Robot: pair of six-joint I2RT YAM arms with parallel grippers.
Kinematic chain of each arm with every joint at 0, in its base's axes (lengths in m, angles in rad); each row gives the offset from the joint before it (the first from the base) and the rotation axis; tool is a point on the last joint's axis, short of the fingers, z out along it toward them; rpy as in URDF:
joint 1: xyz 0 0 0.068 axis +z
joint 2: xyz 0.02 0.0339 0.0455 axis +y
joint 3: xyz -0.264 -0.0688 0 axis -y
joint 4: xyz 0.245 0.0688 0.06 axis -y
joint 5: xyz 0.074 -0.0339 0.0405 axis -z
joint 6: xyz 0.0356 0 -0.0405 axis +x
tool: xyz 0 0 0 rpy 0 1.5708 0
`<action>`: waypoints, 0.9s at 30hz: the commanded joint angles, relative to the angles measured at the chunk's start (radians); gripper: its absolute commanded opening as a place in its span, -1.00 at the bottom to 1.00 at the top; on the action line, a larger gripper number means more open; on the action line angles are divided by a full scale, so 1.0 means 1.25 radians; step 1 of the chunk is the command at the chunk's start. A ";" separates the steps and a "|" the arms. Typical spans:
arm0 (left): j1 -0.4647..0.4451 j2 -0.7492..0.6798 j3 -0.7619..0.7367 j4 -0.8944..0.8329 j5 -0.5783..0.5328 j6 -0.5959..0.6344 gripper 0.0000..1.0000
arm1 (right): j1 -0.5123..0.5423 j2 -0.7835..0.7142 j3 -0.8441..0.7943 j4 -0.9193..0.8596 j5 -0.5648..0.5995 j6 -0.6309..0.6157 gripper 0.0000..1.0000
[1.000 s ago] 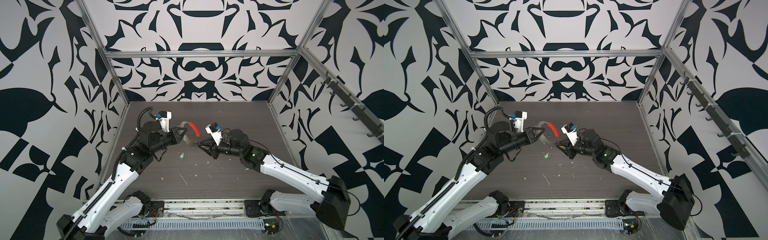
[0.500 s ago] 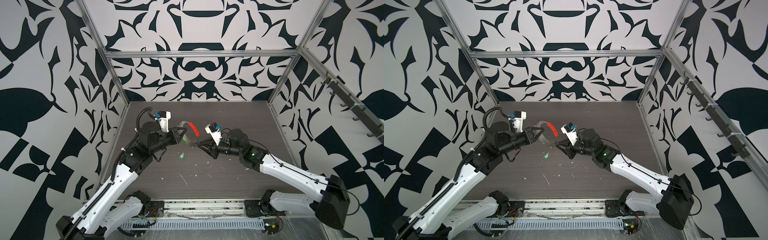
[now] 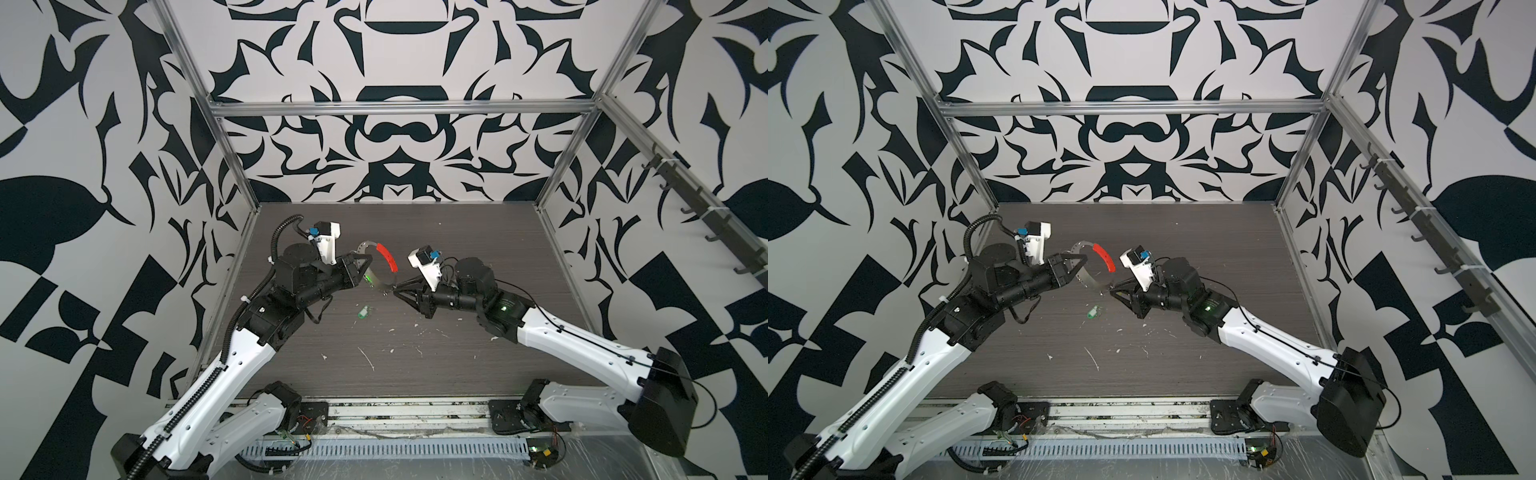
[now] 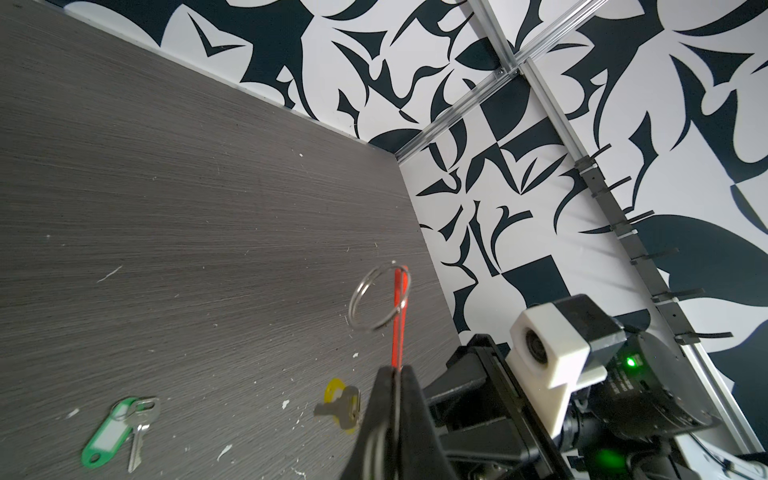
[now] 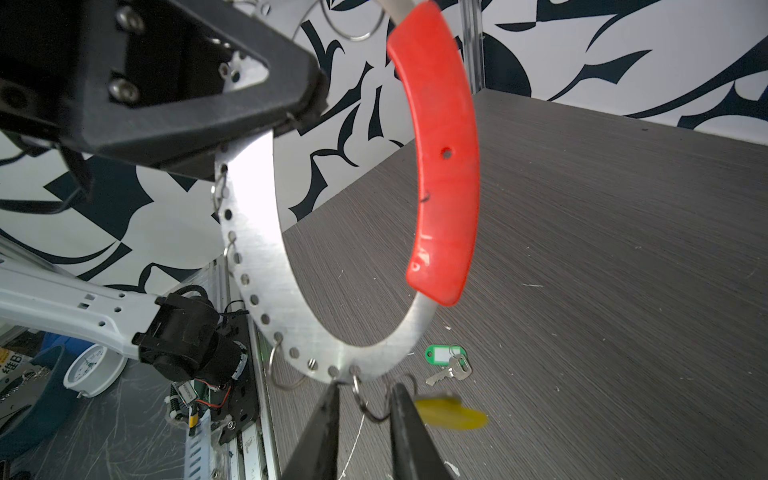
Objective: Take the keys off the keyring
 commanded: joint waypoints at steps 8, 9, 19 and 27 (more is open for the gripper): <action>-0.001 -0.021 -0.001 0.028 0.020 -0.012 -1.00 | 0.005 0.006 0.026 0.018 -0.007 -0.002 -0.72; -0.001 -0.022 -0.001 0.026 0.018 -0.013 -1.00 | 0.005 0.005 0.028 0.018 -0.004 -0.001 -0.74; 0.000 -0.024 -0.007 0.017 0.009 -0.009 -1.00 | 0.005 -0.028 0.040 -0.011 0.010 -0.016 -0.49; 0.001 -0.024 -0.012 0.019 0.006 -0.009 -1.00 | 0.007 -0.037 0.042 -0.021 0.014 -0.018 -0.51</action>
